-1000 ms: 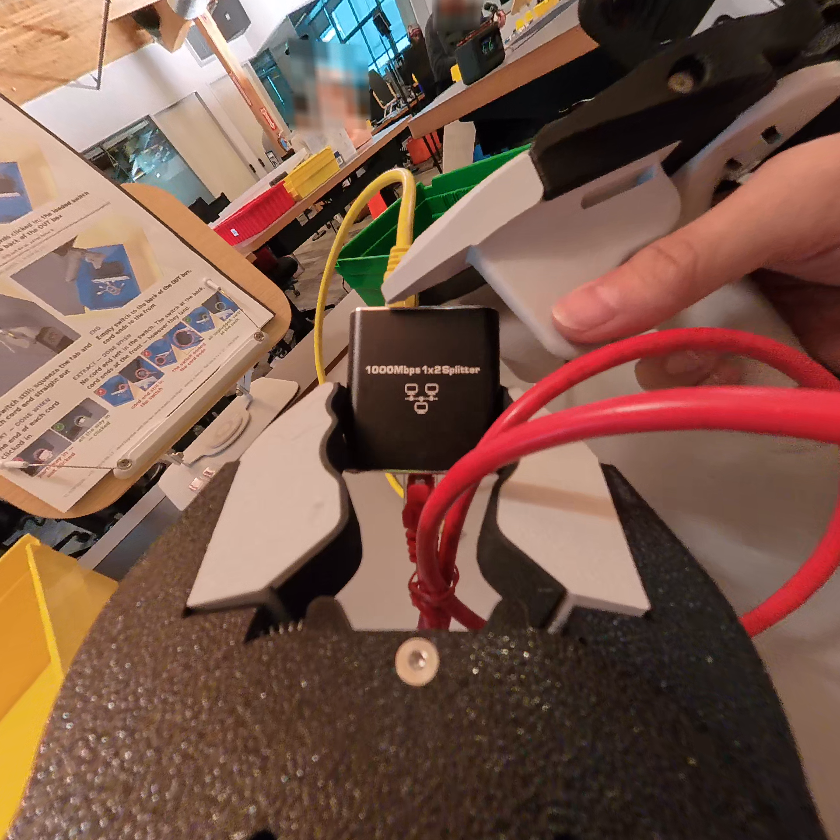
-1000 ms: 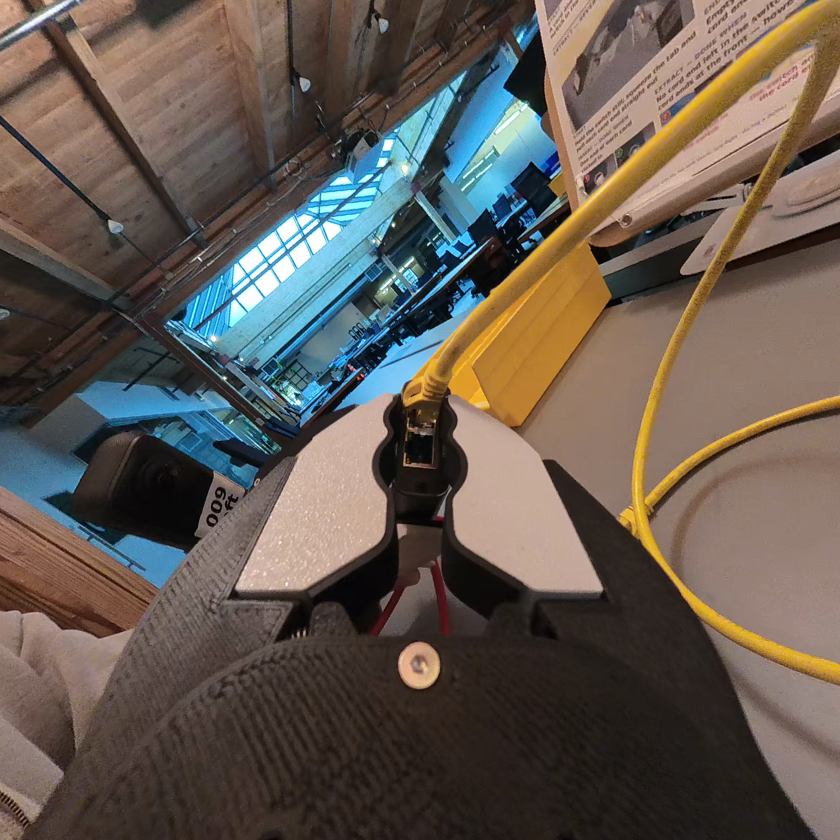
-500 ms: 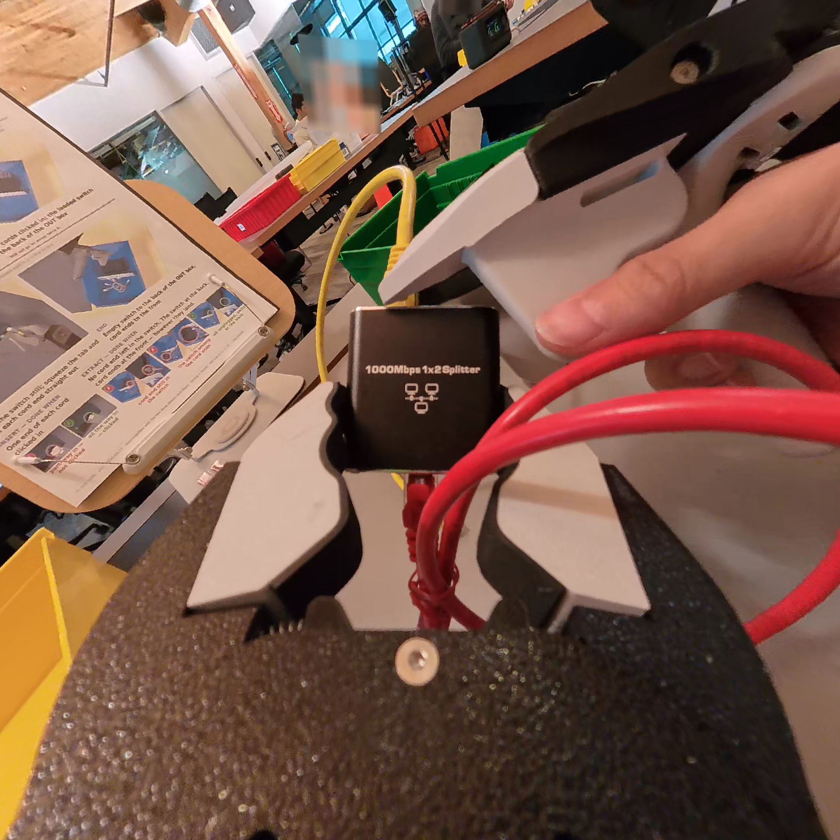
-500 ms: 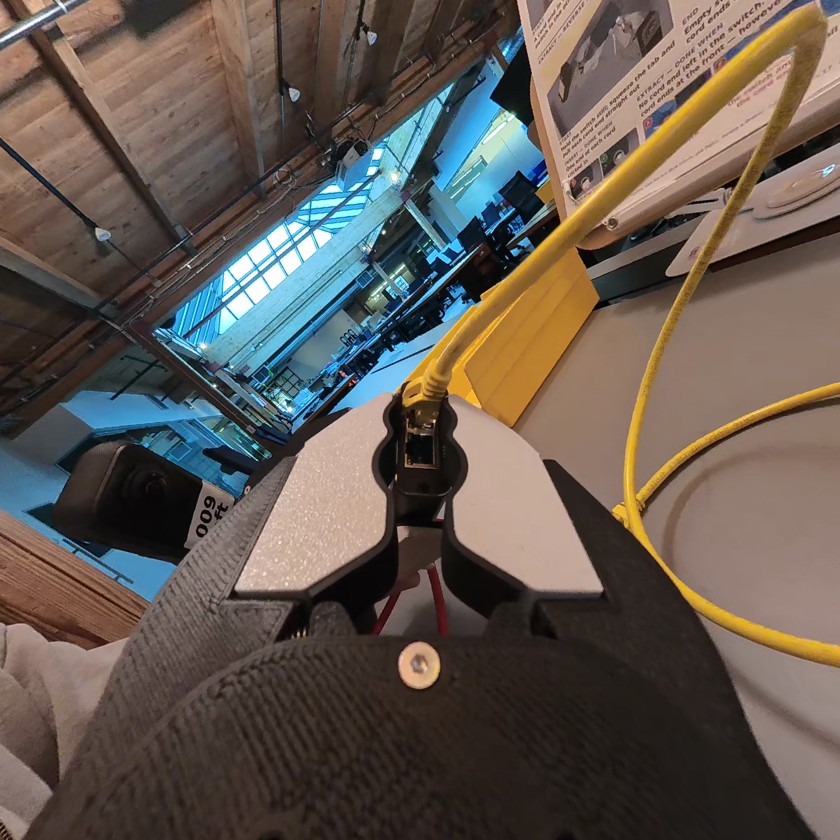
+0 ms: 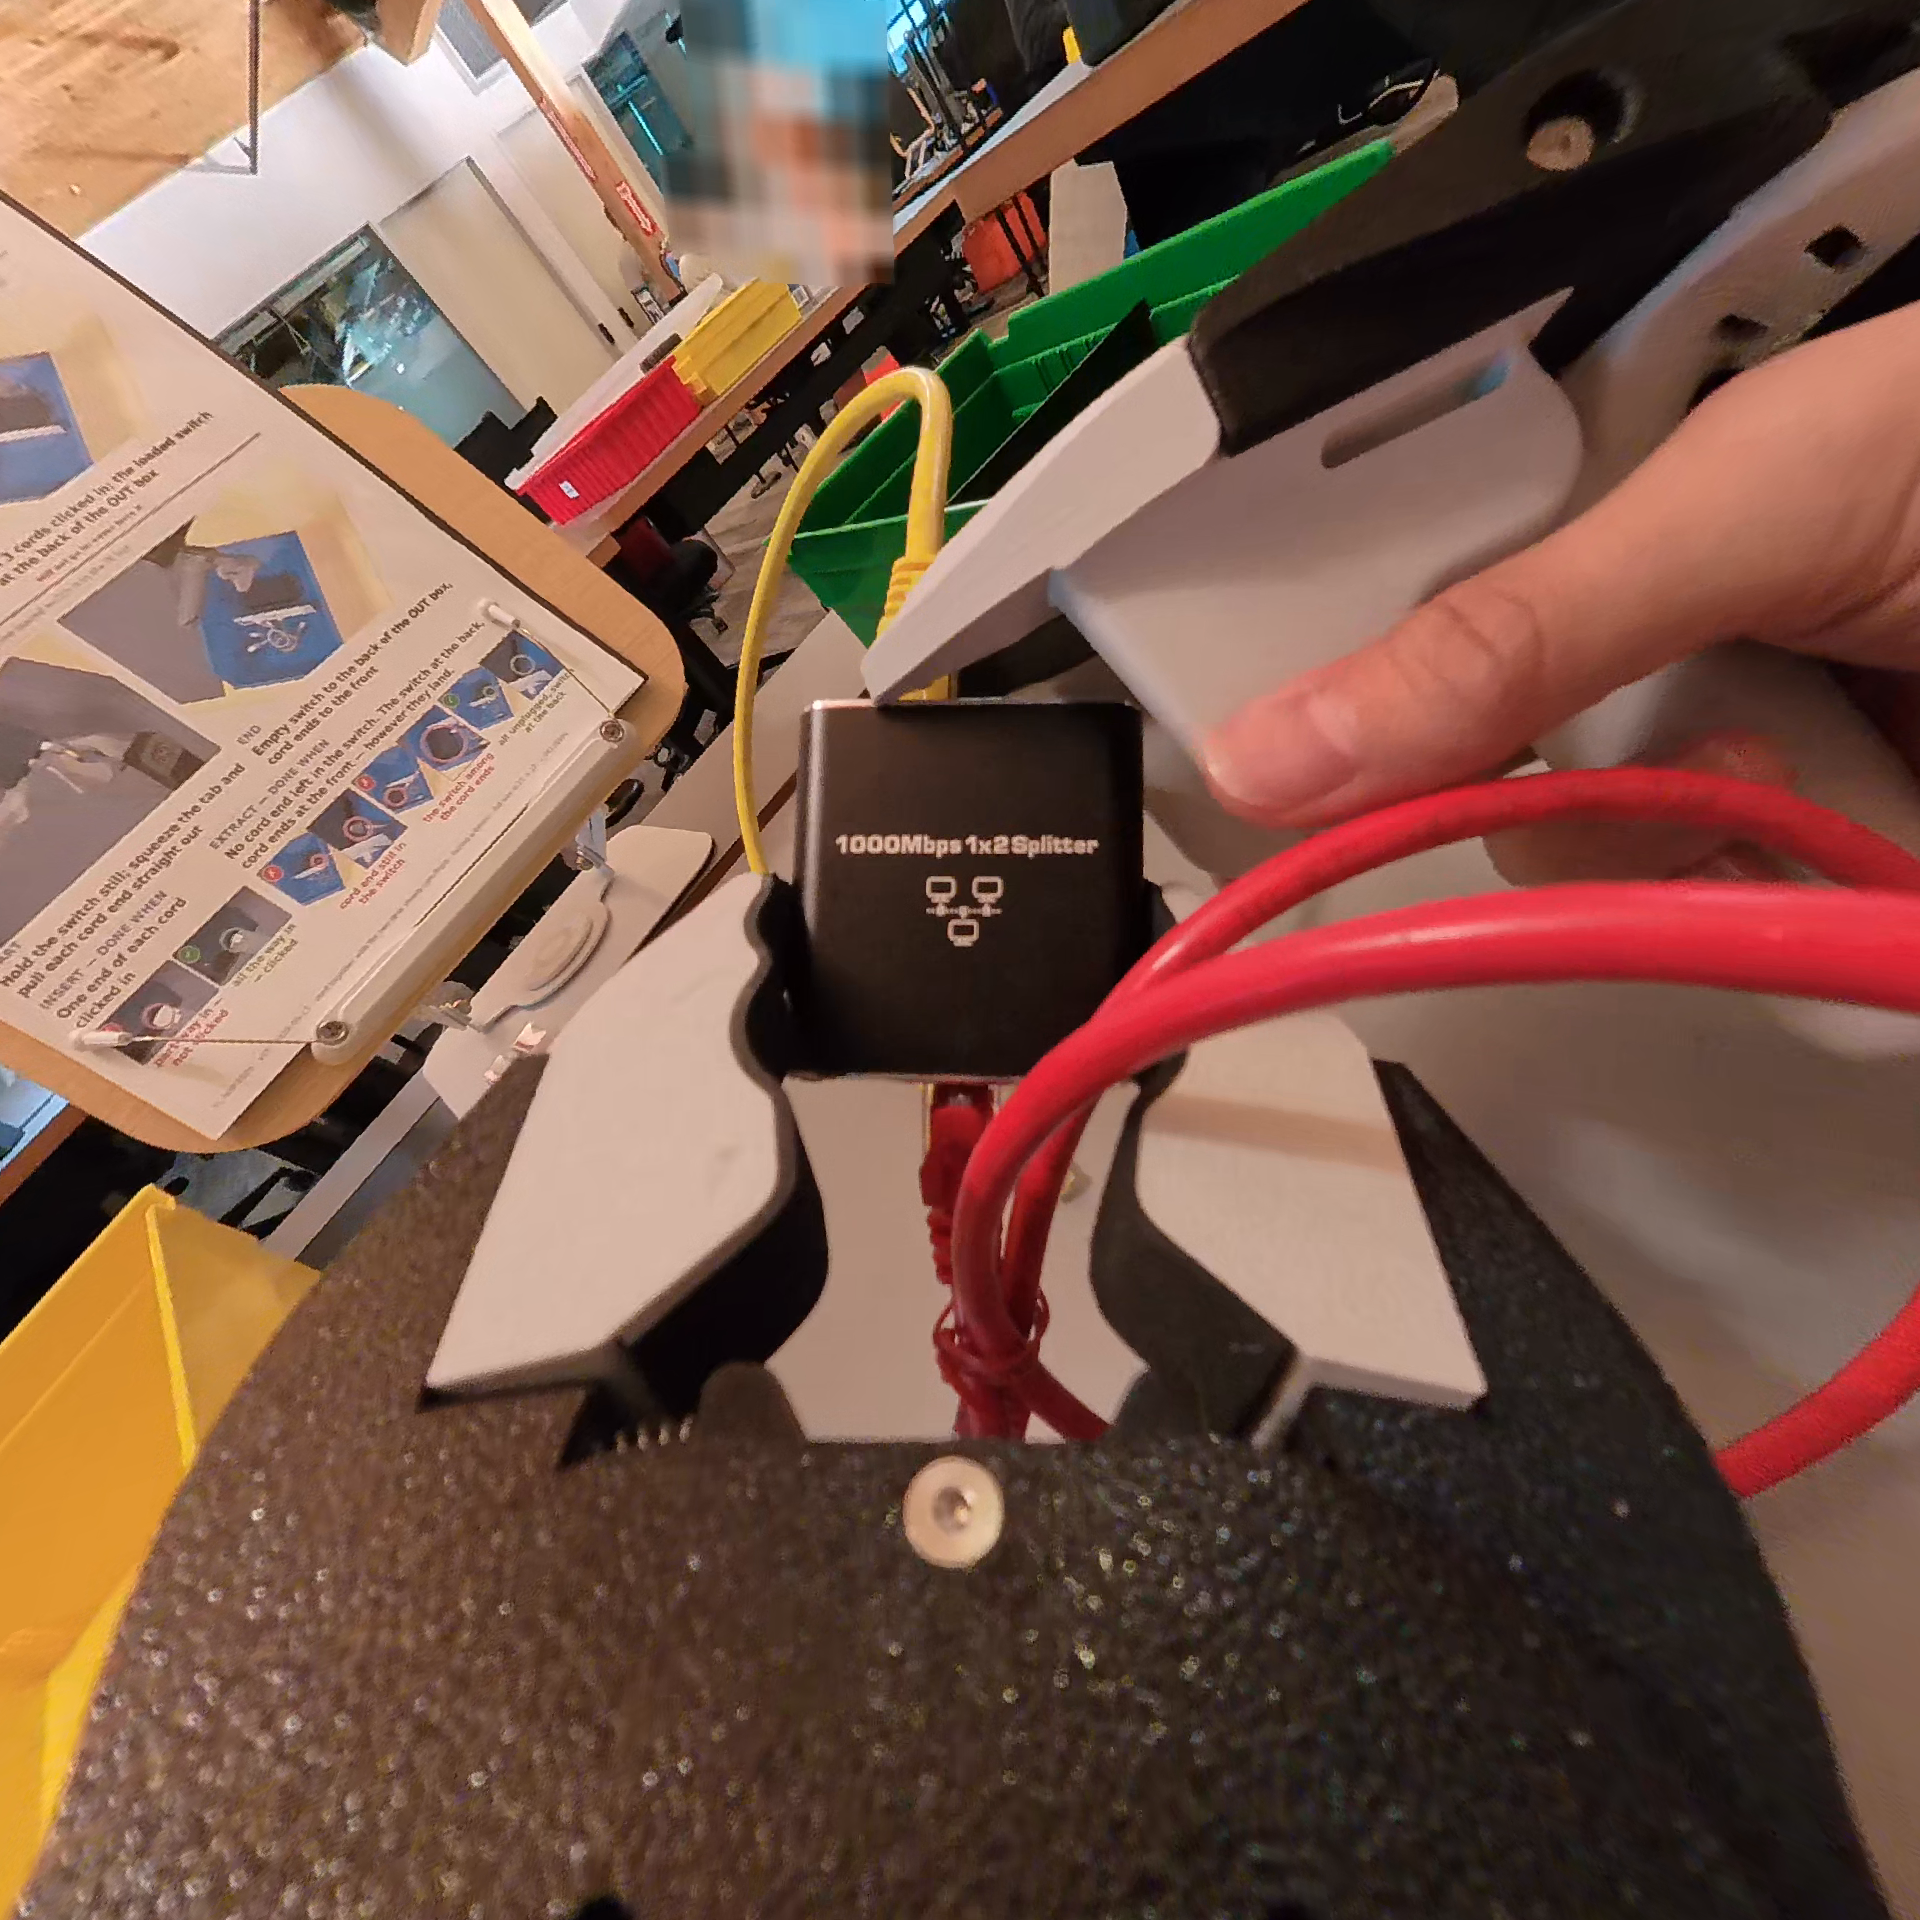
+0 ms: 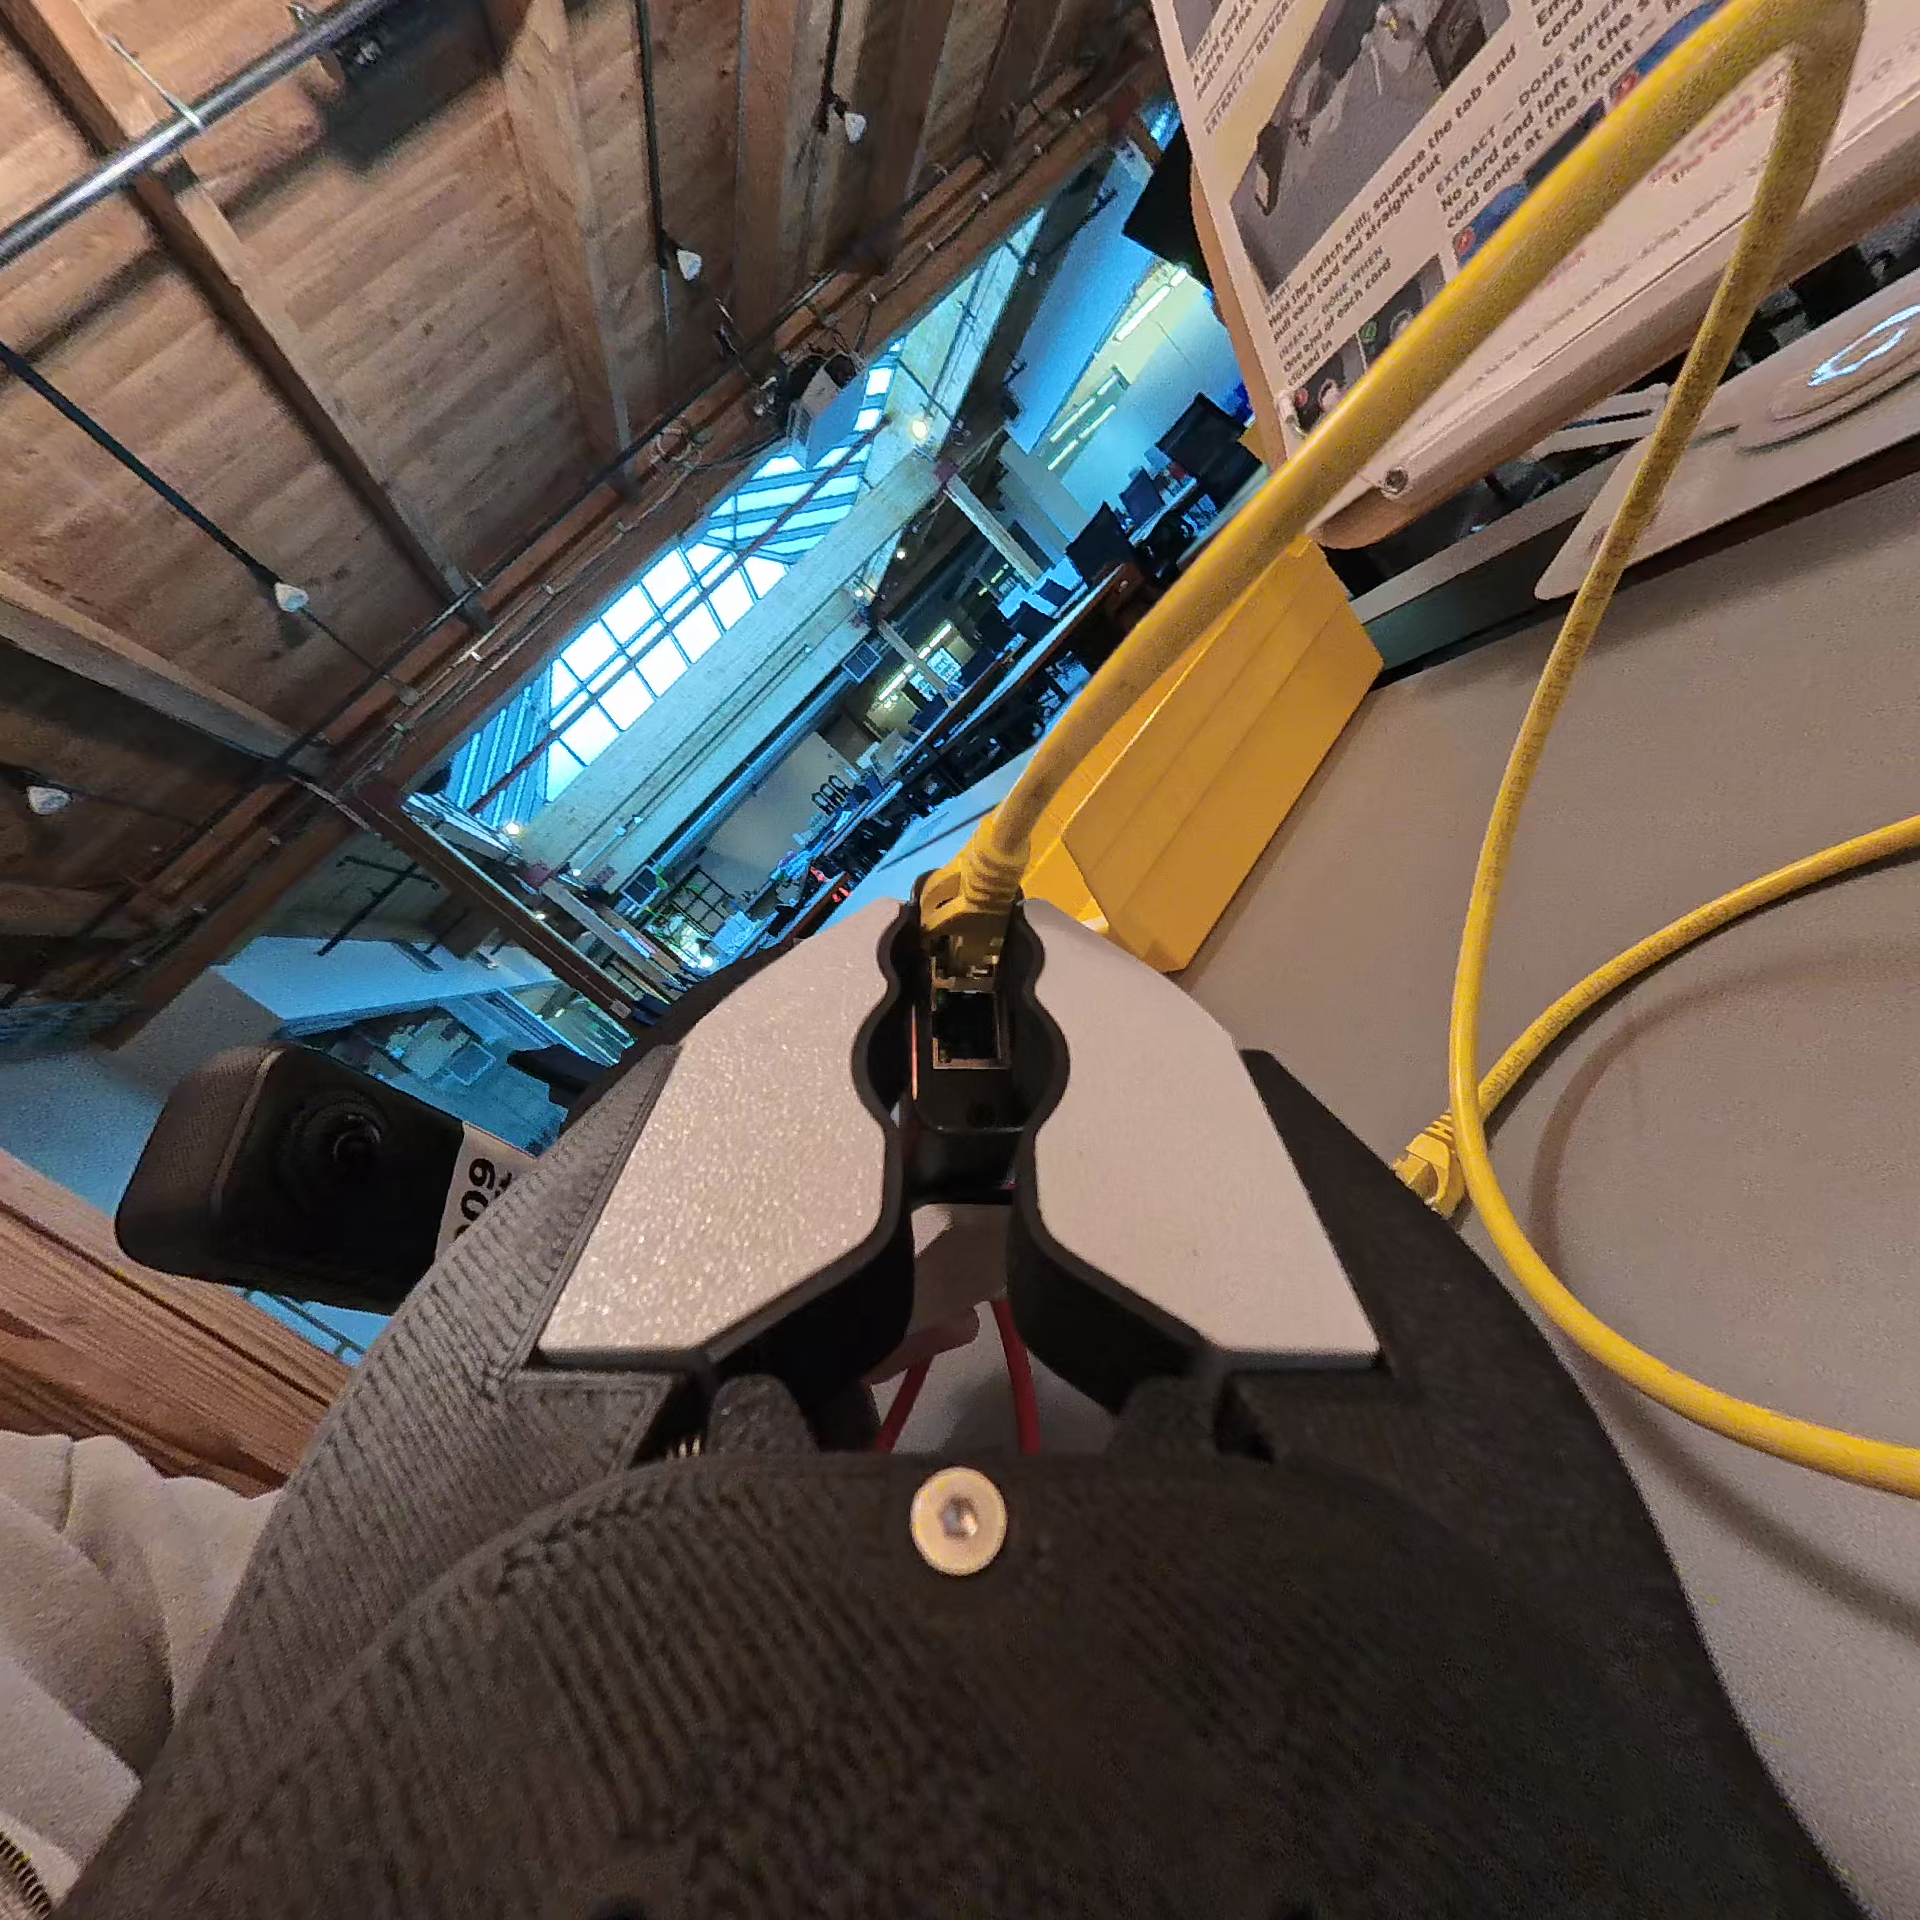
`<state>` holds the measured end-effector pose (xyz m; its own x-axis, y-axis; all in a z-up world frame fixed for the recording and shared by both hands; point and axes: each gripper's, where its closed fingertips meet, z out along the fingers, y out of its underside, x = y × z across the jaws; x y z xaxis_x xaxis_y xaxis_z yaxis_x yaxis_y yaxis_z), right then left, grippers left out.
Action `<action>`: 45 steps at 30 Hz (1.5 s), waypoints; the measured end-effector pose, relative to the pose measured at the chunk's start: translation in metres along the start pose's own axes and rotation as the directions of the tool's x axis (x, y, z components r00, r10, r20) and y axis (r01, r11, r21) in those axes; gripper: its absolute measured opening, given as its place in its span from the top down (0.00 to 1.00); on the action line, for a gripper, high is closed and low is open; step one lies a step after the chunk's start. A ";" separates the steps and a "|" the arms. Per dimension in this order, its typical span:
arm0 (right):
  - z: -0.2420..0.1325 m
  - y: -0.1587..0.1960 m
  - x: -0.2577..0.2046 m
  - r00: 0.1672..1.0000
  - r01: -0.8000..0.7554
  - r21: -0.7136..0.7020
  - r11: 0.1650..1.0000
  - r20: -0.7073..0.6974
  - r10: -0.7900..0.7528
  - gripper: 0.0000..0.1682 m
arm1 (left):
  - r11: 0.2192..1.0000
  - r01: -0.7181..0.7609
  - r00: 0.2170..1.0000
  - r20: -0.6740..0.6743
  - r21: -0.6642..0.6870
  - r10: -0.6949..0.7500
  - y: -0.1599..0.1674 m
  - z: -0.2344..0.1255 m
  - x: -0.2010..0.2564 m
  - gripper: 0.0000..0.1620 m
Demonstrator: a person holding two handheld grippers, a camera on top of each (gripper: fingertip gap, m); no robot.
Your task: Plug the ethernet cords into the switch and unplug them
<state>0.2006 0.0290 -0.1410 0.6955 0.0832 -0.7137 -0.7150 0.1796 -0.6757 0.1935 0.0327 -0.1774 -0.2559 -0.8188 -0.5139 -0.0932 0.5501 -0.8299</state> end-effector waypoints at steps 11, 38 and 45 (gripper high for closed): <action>0.003 -0.003 0.001 1.000 -0.027 0.113 0.993 0.002 0.027 0.91 | 0.999 0.039 0.999 0.033 -0.014 -0.038 0.002 0.001 -0.002 0.61; 0.000 0.000 0.003 1.000 -0.020 0.121 0.992 0.005 0.019 0.91 | 0.994 0.108 0.994 0.001 -0.006 -0.108 0.002 0.002 0.002 0.61; -0.005 0.001 0.009 1.000 0.011 0.118 0.993 -0.014 -0.009 0.92 | 0.994 0.107 0.994 -0.001 -0.023 -0.107 0.004 0.006 0.007 0.61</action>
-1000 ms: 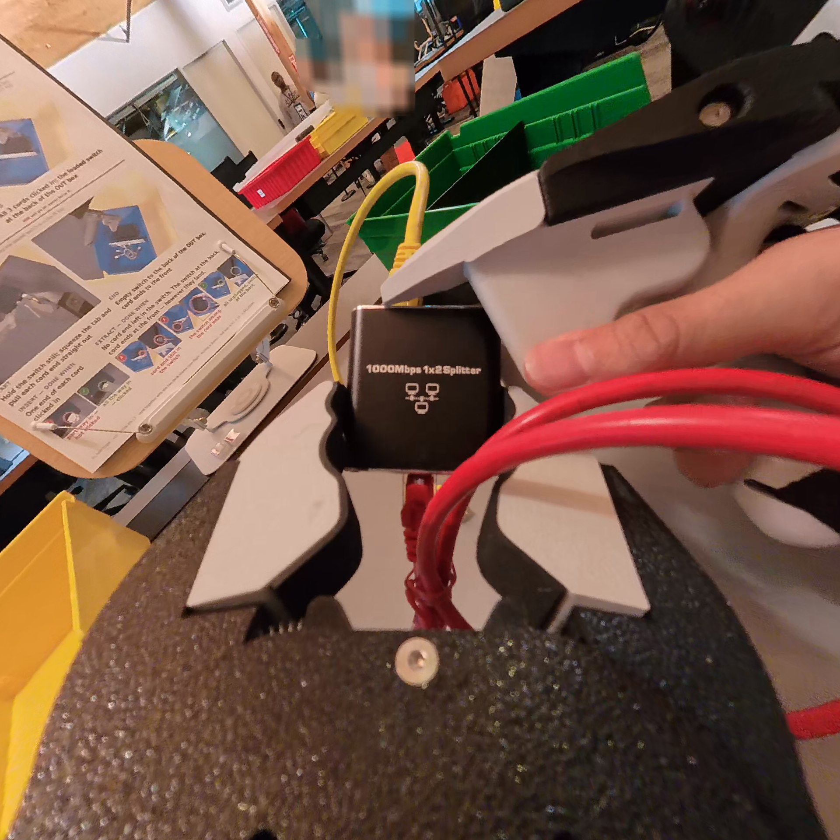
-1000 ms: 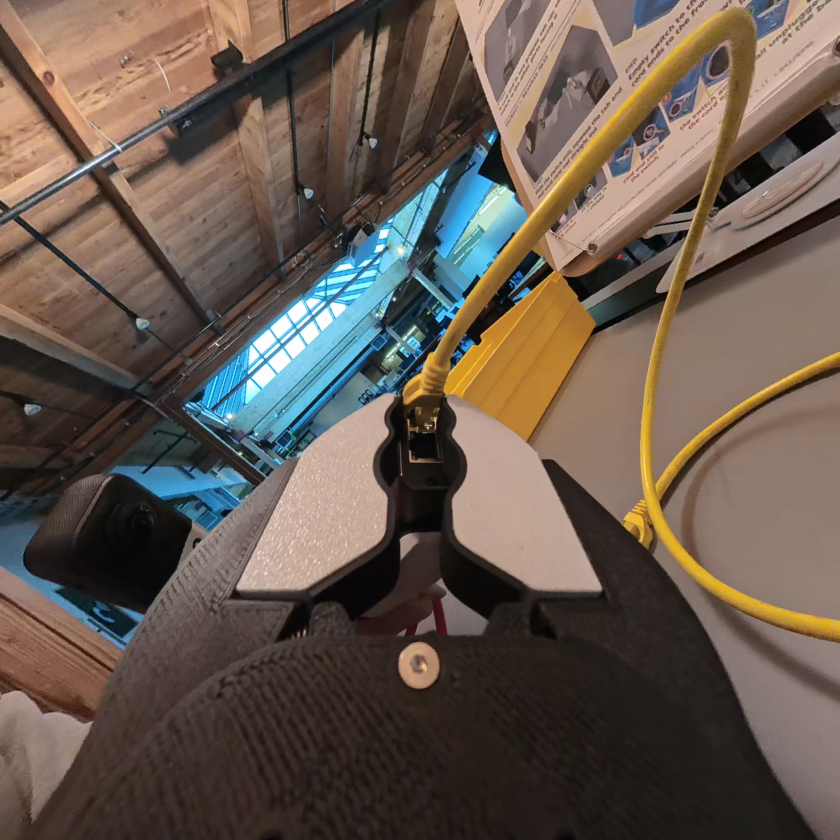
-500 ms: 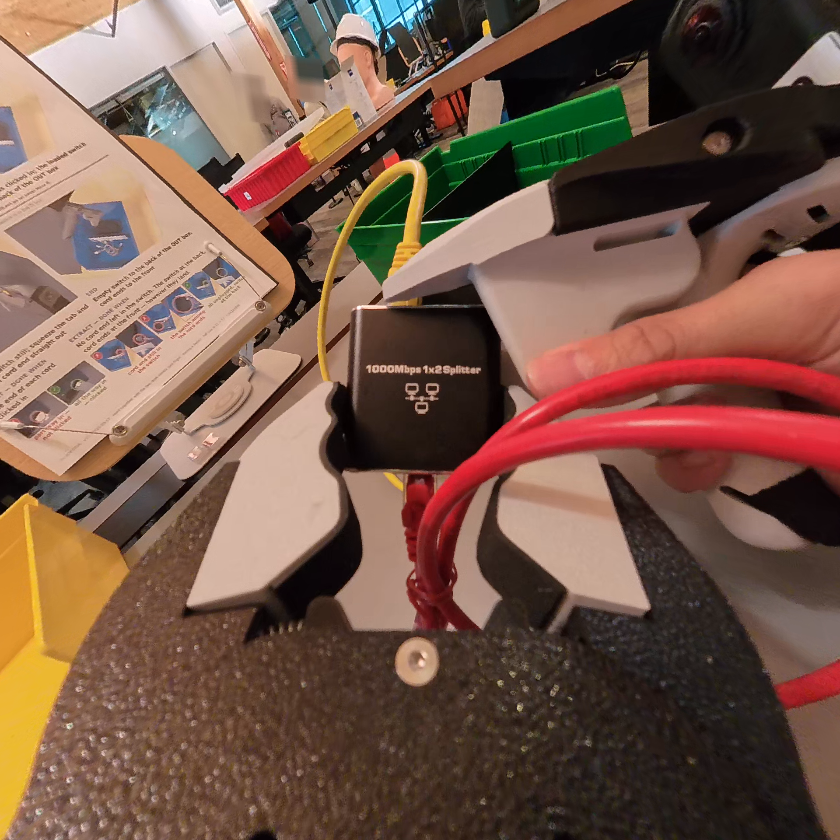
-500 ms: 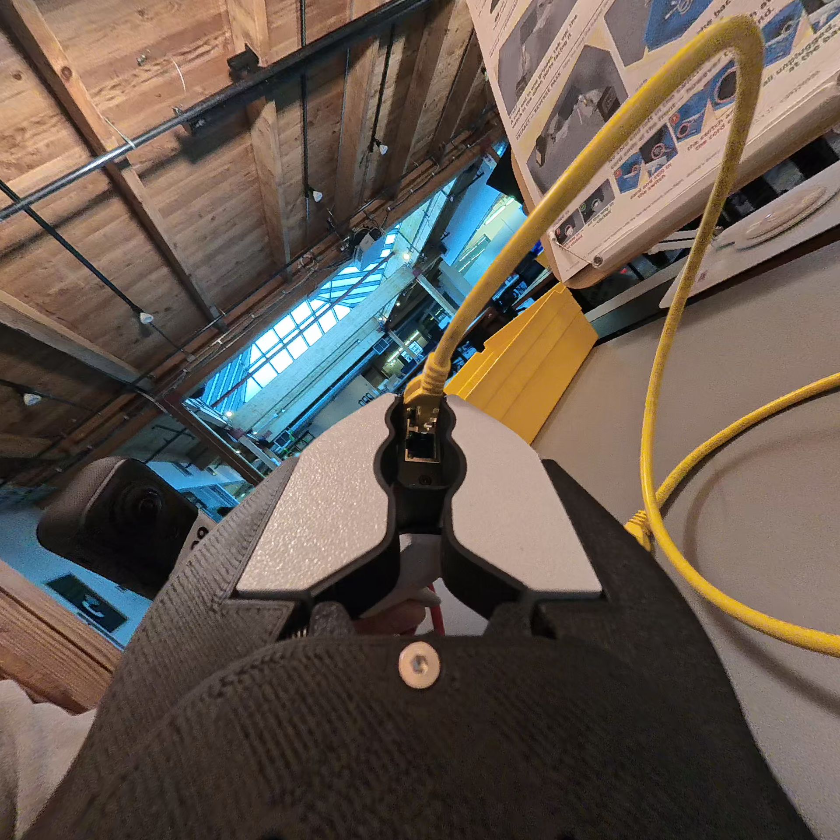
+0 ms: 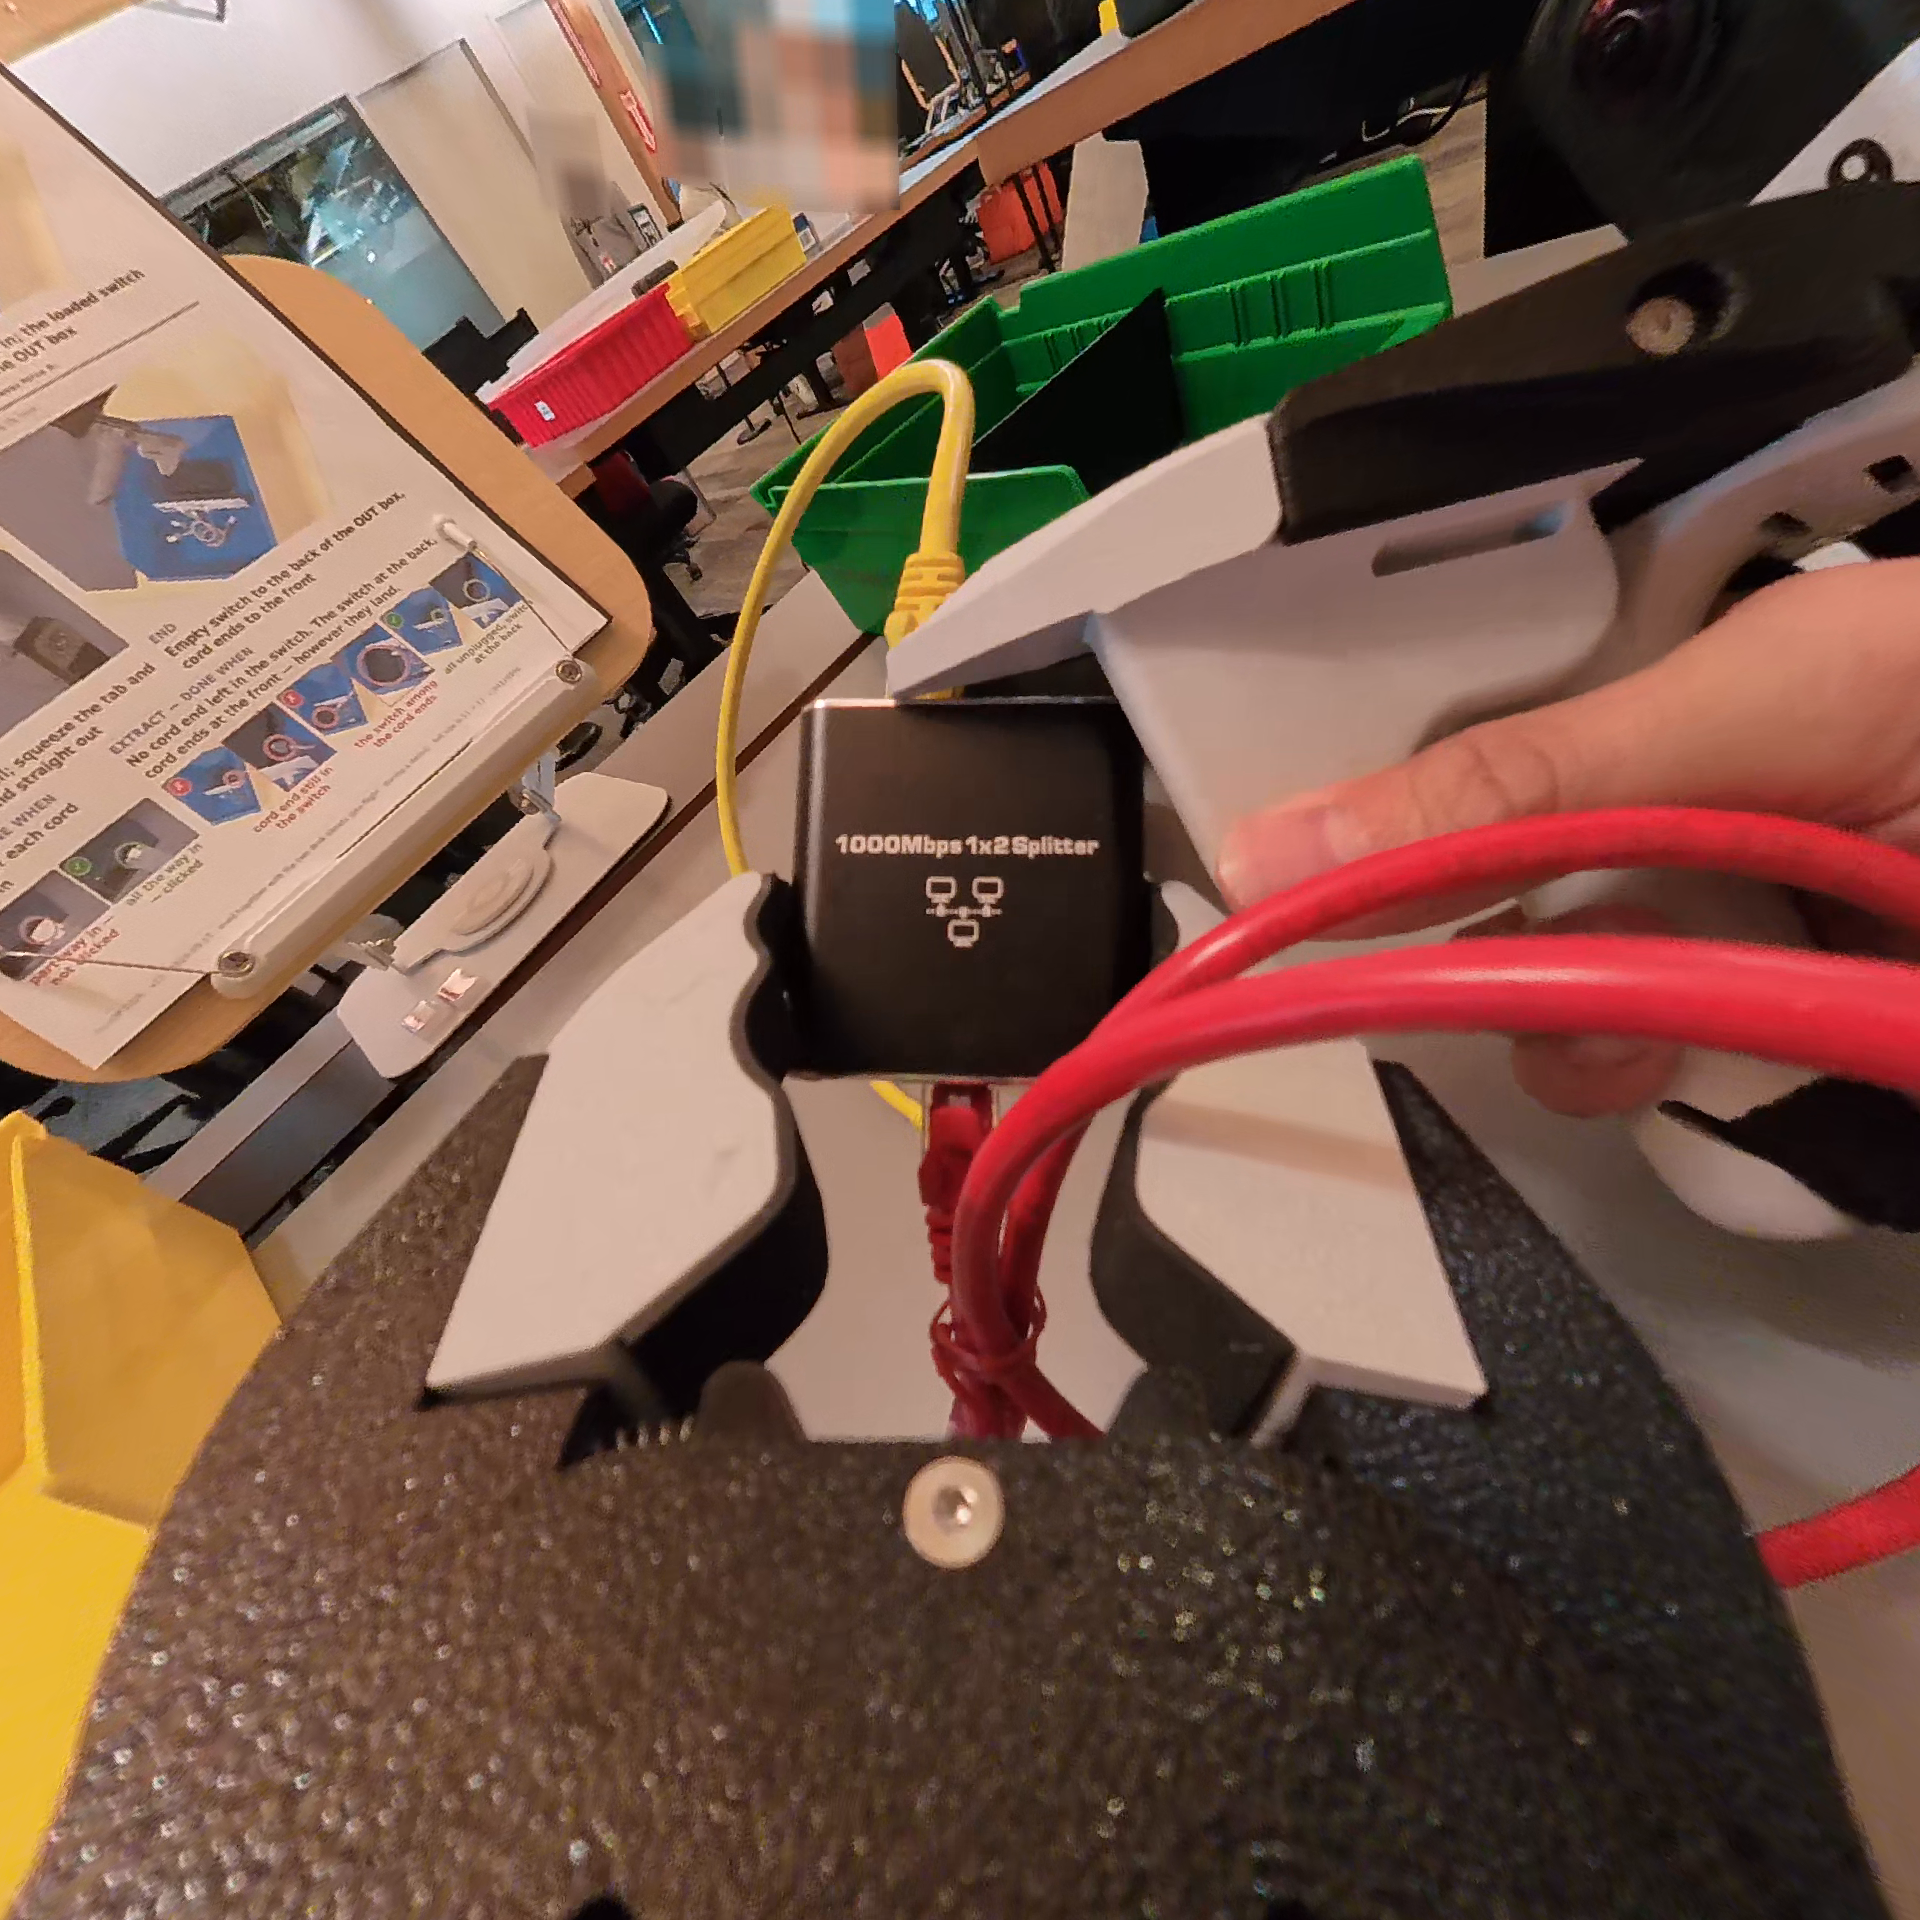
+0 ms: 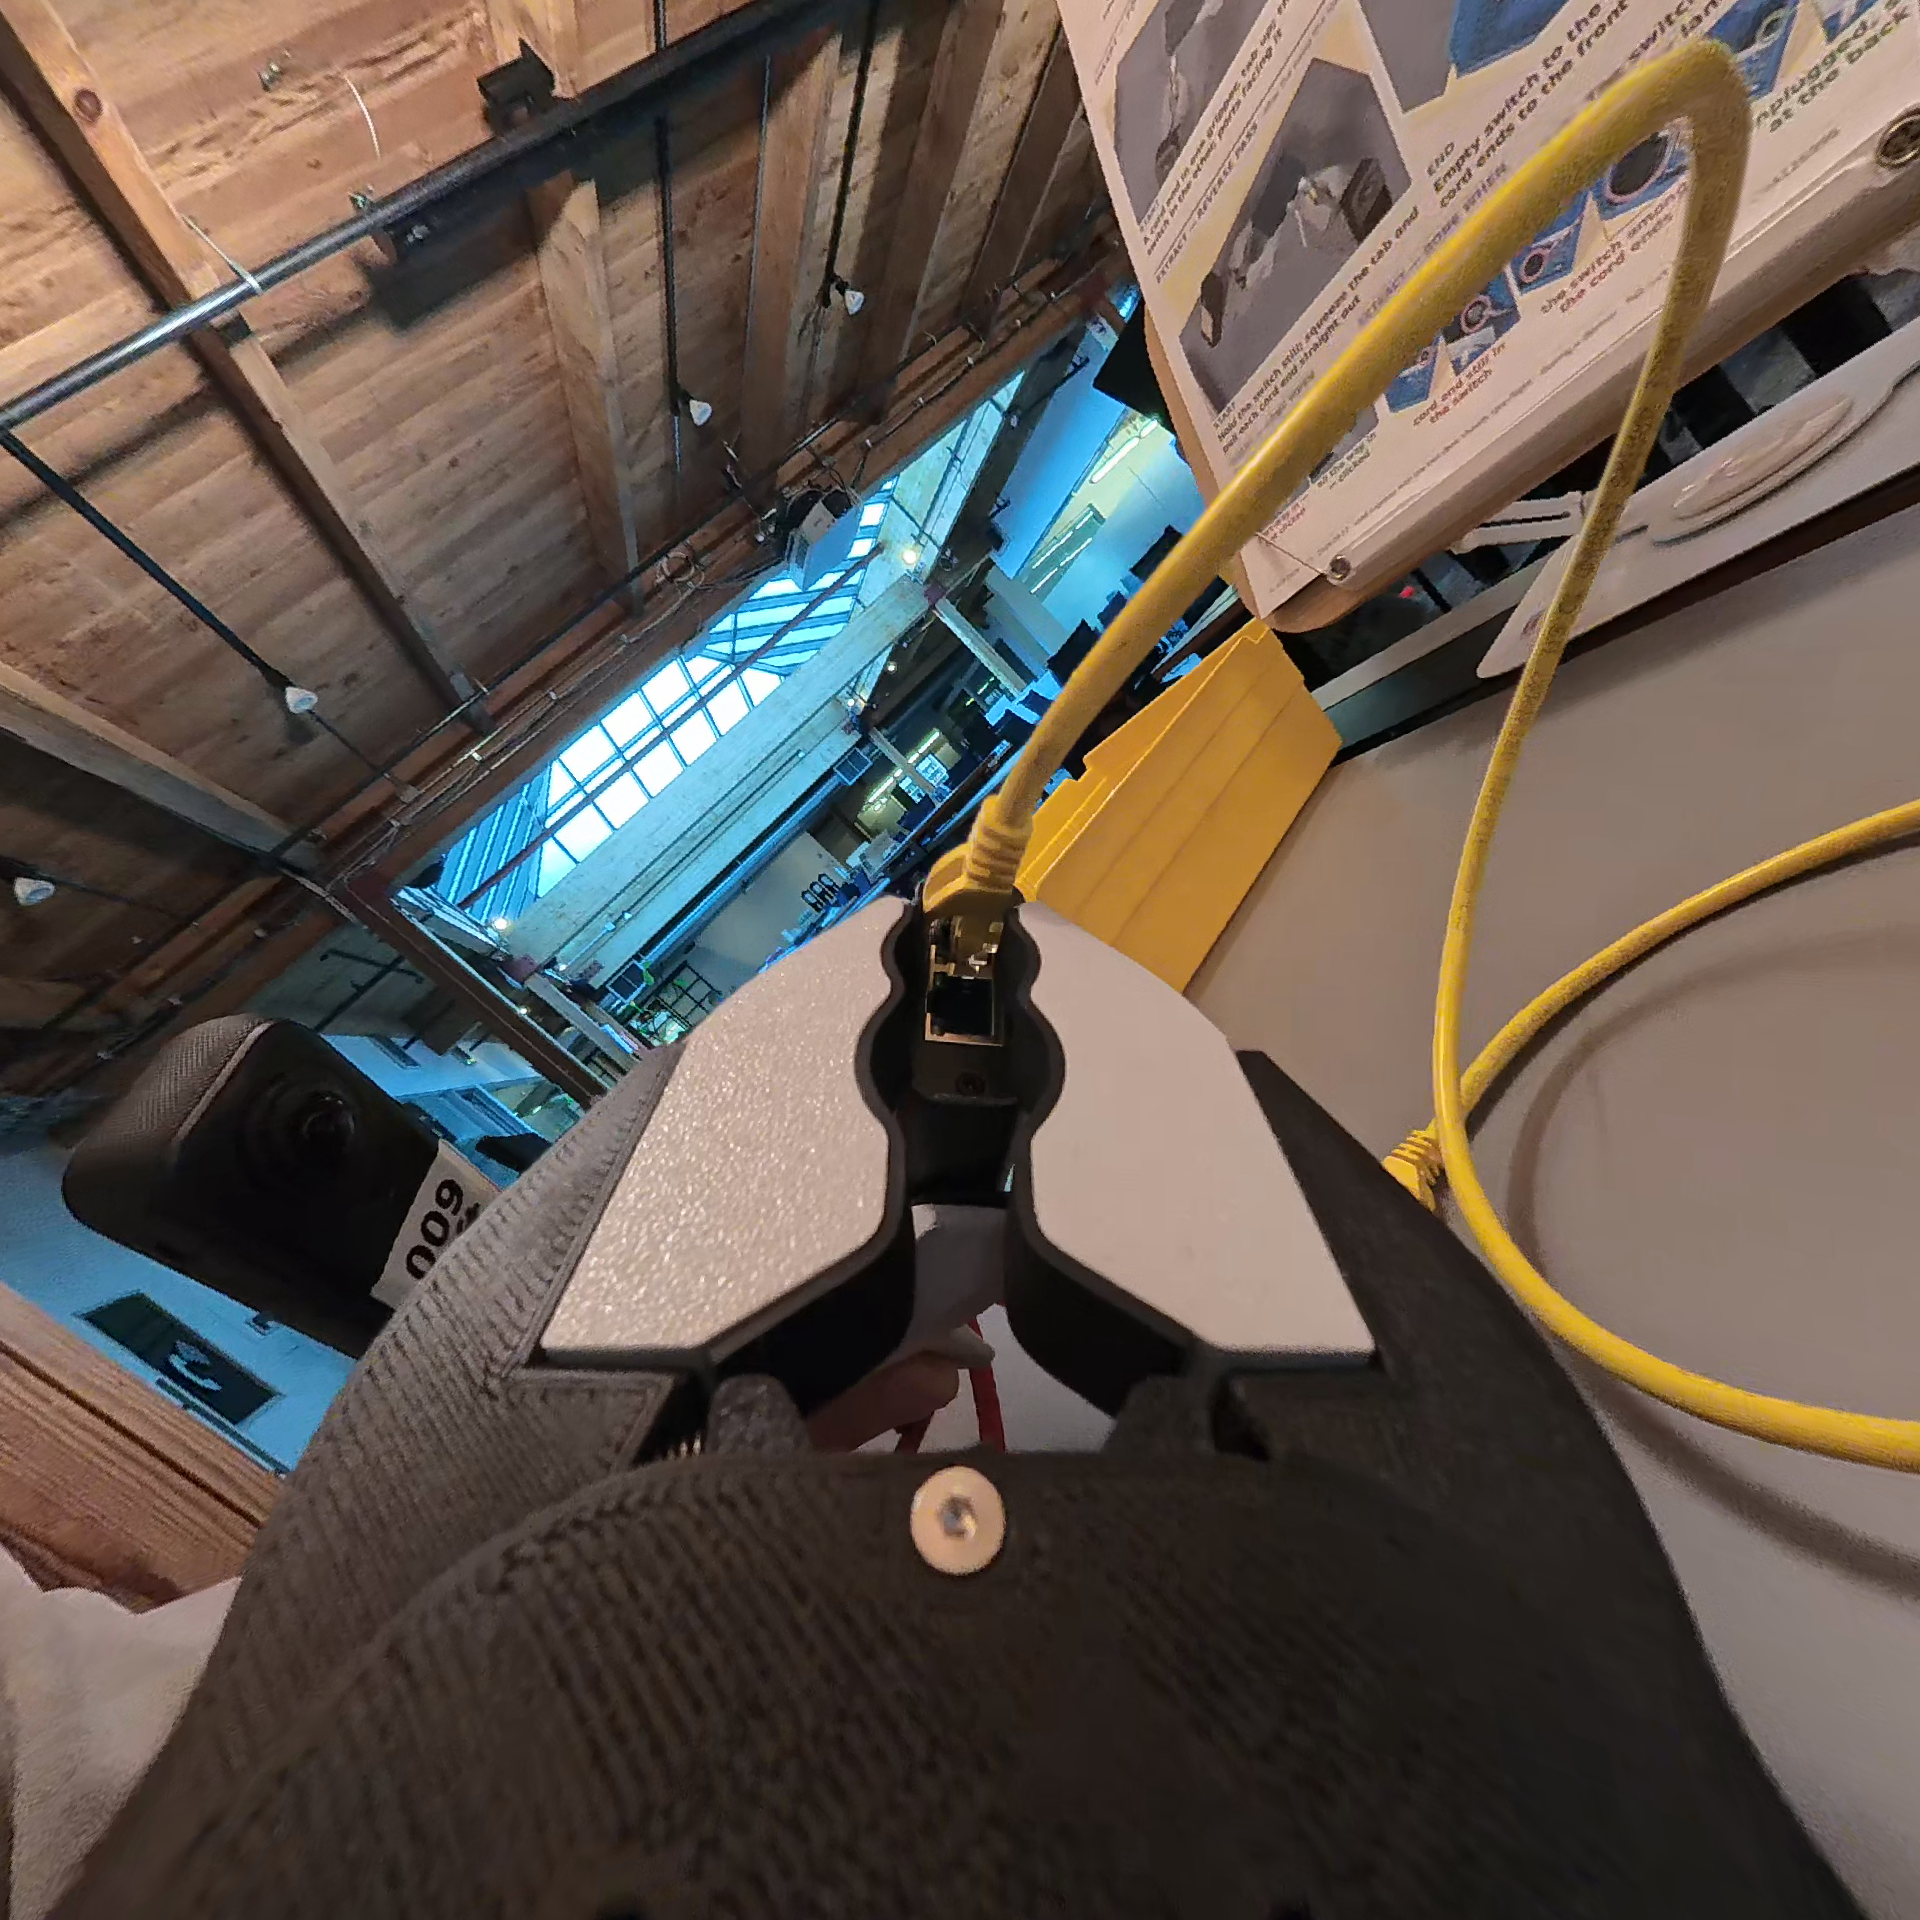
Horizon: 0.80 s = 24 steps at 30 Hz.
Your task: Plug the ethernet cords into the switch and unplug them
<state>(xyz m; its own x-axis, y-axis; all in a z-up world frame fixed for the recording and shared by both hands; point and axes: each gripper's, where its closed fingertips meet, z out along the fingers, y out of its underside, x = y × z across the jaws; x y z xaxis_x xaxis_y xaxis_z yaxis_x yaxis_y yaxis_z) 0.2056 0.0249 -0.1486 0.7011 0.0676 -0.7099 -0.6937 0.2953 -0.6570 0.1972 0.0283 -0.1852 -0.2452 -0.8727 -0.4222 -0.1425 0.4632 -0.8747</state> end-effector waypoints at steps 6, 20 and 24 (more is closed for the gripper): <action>-0.003 -0.001 -0.001 0.999 0.006 -0.015 1.000 0.033 -0.005 0.91 | 1.000 -0.013 1.000 0.019 -0.008 0.013 -0.002 0.001 0.003 0.61; 0.010 0.000 -0.012 0.999 0.019 -0.044 0.999 0.045 -0.017 0.92 | 1.000 0.013 0.999 0.031 0.019 -0.014 -0.006 -0.008 -0.010 0.61; 0.010 0.001 -0.013 0.993 0.118 -0.085 0.989 0.011 -0.118 0.92 | 0.999 0.031 0.999 0.019 0.033 -0.032 -0.004 -0.008 -0.010 0.61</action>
